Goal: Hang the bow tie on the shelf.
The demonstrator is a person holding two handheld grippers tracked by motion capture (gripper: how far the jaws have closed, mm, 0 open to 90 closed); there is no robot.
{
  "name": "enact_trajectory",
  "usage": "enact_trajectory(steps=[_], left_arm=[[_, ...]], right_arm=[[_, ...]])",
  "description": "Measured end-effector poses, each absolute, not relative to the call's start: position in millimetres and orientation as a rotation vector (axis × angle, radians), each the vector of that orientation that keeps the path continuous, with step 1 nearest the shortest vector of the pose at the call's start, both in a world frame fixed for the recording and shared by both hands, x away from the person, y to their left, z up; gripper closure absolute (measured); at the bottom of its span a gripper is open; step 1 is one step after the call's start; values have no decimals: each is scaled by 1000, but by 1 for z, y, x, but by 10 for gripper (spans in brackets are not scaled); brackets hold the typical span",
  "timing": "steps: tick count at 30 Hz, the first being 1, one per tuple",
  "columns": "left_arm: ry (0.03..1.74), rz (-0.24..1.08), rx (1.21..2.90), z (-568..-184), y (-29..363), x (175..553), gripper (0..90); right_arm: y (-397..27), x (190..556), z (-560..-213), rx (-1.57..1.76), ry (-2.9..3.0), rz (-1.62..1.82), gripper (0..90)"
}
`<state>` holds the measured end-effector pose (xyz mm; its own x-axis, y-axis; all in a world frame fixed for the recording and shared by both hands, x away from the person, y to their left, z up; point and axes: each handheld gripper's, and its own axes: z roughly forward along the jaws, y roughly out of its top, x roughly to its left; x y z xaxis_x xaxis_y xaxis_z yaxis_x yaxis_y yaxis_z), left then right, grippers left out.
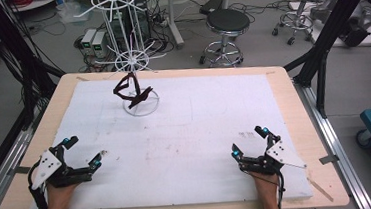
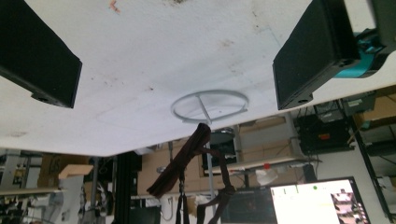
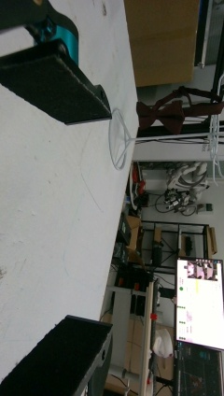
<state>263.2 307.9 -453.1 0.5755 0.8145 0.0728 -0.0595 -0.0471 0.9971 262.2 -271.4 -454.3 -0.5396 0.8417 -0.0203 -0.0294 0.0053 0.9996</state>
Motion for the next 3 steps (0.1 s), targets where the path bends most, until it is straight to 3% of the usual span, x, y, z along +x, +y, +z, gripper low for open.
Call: enact_trajectory(steps=[3], left_arm=[[696, 802, 1418, -454, 311, 262, 17]], right_arm=[[-270, 261, -454, 849, 1602, 1608, 6]])
